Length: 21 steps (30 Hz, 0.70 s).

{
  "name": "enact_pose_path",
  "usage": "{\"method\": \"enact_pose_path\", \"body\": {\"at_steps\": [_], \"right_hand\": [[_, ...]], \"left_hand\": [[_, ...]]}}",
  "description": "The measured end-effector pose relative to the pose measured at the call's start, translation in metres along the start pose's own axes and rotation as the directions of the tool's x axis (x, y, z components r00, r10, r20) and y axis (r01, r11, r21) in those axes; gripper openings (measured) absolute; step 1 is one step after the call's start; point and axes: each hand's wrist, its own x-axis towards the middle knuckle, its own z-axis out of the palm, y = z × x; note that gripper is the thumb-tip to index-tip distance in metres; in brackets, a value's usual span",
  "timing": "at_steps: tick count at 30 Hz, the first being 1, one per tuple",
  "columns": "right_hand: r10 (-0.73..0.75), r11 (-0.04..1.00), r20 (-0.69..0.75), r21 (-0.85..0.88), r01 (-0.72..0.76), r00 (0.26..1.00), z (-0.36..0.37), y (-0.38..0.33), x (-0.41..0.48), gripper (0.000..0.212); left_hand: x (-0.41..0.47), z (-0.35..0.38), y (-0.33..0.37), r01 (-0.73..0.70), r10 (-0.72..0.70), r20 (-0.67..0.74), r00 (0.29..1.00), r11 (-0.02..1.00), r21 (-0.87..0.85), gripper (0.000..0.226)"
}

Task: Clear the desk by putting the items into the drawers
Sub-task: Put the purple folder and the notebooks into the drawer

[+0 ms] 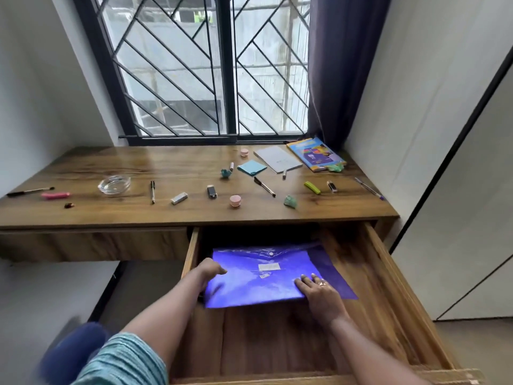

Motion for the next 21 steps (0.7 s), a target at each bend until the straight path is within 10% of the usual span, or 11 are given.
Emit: {"method": "enact_pose_path", "body": {"at_steps": [9,21], "right_hand": [[-0.02,0.999,0.241,0.029,0.013,0.97,0.015,-0.035,0.05,0.056],[0.06,0.992,0.337,0.085,-0.094,0.94,0.034,-0.049,0.094,0.068]], "left_hand": [[0.041,0.013,-0.031,-0.111,0.133,0.023,0.991,0.706,0.699,0.099],[0.074,0.021,-0.058,-0.28,0.208,0.199,0.958,0.519,0.808,0.102]]}}
